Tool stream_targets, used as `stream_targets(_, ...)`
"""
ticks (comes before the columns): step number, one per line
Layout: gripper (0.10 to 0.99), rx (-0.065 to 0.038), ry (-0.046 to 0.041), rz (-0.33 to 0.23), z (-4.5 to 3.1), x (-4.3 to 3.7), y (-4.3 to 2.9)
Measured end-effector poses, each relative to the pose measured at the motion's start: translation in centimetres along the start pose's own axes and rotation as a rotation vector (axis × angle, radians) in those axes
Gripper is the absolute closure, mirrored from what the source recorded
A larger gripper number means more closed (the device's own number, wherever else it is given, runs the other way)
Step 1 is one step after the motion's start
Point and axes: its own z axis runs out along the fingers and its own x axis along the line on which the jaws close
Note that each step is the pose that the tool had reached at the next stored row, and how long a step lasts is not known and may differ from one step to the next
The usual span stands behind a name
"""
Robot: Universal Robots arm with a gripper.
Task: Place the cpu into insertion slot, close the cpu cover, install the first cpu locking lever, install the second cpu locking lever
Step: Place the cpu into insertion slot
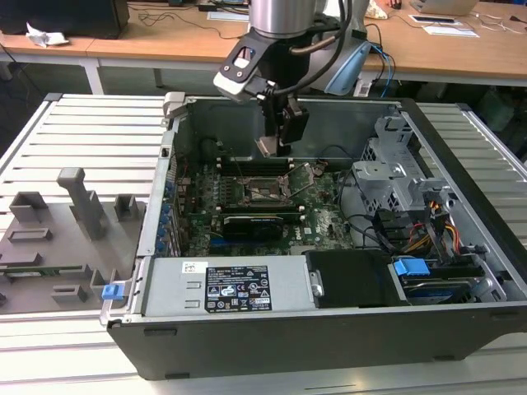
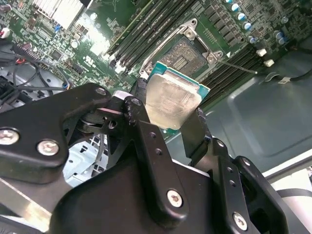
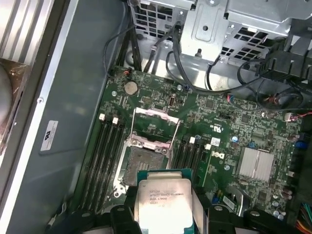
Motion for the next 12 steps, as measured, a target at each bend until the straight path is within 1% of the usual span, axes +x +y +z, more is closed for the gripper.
stream_targets(2, 0.557, -0.002, -0.0017, 0.013, 0.23, 0.0, -0.02)
stream_targets(5, 0.557, -0.003, -0.0055, 0.058, 0.68, 0.0, -0.06)
stream_targets(9, 0.557, -0.004, -0.0126, 0.136, 1.36, -0.01, -0.12)
stream_targets(10, 0.557, -0.005, -0.0165, 0.181, 1.76, -0.02, -0.15)
stream_targets(12, 0.557, -0.006, -0.0202, 0.222, 2.13, -0.03, -0.19)
